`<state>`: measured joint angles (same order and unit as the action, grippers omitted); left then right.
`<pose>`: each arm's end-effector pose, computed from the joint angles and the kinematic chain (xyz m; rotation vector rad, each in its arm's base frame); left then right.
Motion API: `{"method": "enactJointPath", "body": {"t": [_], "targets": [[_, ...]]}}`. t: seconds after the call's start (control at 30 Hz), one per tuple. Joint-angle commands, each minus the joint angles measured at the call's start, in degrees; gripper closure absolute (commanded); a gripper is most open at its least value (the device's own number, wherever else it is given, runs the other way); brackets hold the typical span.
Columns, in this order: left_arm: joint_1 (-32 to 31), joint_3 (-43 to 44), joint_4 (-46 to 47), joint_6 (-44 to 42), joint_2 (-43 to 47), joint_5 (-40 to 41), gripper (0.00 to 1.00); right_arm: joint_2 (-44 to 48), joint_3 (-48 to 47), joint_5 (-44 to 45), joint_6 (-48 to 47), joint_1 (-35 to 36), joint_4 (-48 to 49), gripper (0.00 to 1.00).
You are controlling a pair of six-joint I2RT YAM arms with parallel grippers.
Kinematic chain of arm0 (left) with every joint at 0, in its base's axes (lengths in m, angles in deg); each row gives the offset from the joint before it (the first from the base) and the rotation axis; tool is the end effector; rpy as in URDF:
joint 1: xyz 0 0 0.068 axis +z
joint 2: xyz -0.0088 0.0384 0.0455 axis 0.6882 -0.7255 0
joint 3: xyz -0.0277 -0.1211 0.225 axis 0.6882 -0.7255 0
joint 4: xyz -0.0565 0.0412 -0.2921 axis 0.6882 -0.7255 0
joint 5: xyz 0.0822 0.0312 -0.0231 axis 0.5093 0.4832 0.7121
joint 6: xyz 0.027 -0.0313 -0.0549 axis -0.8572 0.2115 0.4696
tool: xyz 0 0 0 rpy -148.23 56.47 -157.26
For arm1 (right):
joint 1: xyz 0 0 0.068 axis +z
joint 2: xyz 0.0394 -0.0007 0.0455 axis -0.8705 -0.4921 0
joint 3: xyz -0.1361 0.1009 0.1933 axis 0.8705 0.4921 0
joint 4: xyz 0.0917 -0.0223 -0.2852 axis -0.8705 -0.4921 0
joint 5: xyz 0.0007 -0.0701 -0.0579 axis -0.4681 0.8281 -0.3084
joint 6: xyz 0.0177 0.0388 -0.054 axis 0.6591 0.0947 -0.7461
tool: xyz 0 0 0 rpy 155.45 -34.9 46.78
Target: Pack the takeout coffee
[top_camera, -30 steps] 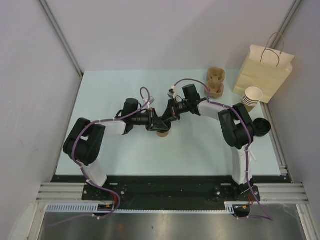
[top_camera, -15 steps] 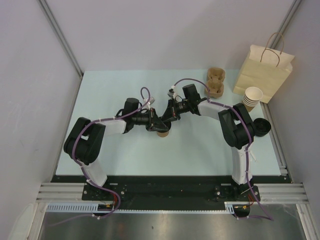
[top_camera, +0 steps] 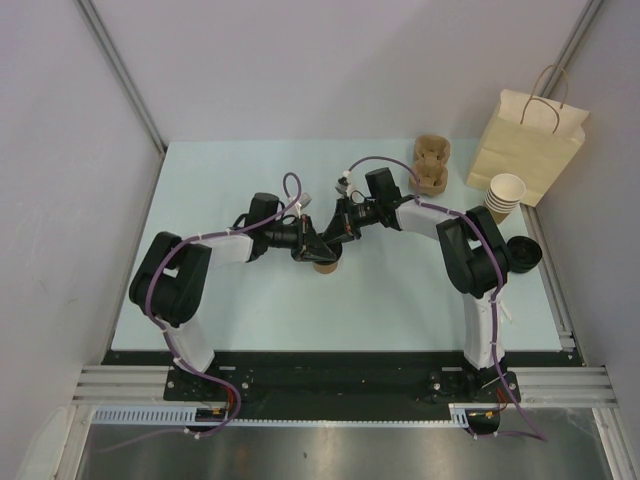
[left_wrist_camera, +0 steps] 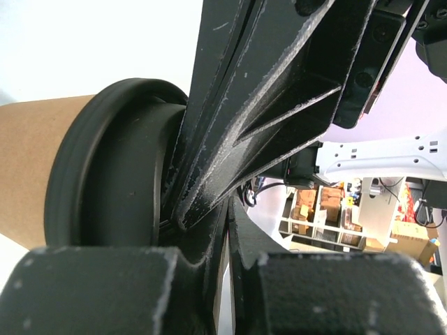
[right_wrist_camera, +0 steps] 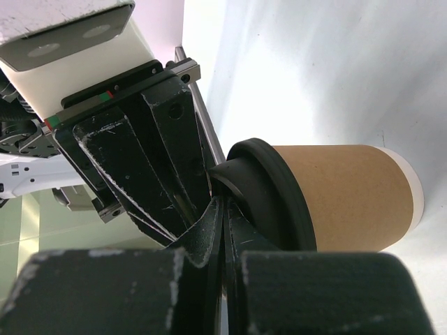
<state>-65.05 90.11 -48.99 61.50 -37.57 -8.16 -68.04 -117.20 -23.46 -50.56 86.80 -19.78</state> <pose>0.3351 -0.1821 0.0984 0.0950 2.4799 -1.6778 0.4025 0.2535 0.1237 -0.4175 2.4383 1.7686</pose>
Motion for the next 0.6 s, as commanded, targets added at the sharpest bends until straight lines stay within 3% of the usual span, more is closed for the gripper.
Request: {"method": "enactJointPath", "body": {"t": [0.0,0.13,0.37,0.57], "targets": [[2.93,-5.91,-16.37,-8.72,-9.54,27.89,0.9,-3.35,0.58,5.73,-2.5,-0.09,-3.87,1.0],[1.88,-4.87,-12.6,-8.72,-6.21,22.01,0.88,-2.56,0.67,4.59,-2.76,0.26,-3.17,1.0],[-2.43,-2.66,-4.95,-4.94,5.21,12.6,0.73,-0.36,0.49,2.3,-2.94,1.05,-0.54,1.0],[-2.0,-3.01,-7.92,-6.69,13.64,8.73,0.63,0.96,-0.12,-0.16,-0.92,1.58,4.11,0.97]]}}
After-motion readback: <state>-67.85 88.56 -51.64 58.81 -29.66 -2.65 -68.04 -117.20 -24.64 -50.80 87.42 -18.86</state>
